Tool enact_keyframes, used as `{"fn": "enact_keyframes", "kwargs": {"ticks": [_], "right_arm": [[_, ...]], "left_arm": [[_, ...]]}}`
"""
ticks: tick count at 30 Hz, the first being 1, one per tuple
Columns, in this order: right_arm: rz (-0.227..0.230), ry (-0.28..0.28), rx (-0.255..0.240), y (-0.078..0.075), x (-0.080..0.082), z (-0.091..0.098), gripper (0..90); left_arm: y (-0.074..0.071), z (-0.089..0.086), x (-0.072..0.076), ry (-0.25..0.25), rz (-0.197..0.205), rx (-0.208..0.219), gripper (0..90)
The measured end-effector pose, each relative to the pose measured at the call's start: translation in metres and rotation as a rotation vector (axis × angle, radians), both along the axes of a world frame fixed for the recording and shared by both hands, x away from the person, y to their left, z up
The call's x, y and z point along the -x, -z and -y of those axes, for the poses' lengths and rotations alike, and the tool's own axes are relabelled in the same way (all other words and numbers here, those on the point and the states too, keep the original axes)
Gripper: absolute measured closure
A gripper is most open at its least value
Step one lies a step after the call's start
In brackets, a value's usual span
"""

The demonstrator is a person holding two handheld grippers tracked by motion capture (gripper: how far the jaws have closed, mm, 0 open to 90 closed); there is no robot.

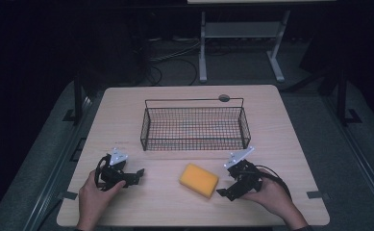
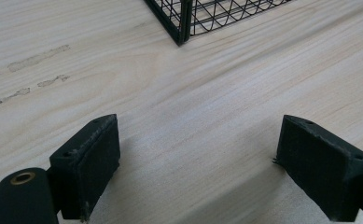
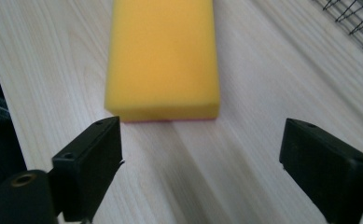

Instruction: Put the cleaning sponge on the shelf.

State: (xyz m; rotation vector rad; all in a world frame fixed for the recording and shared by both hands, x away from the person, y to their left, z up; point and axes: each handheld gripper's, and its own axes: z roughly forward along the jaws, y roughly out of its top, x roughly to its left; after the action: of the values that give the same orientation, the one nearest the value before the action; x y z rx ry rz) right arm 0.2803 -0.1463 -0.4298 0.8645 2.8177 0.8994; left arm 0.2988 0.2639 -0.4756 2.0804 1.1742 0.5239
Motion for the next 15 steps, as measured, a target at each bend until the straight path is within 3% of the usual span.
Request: {"fn": "enact_keyframes", "kwargs": {"ticks": [6,15], "right_arm": [[0.008,-0.017,0.011,-0.007,-0.004,-0.007,2.6],[0.017,-0.040,0.046,-0.011,-0.010,-0.018,1.4]], "left_arm": [[0.000,0.000,0.000,0.001,0.000,0.001,12.5],[0.000,0.000,0.000,0.000,0.000,0.000,12.6]]}}
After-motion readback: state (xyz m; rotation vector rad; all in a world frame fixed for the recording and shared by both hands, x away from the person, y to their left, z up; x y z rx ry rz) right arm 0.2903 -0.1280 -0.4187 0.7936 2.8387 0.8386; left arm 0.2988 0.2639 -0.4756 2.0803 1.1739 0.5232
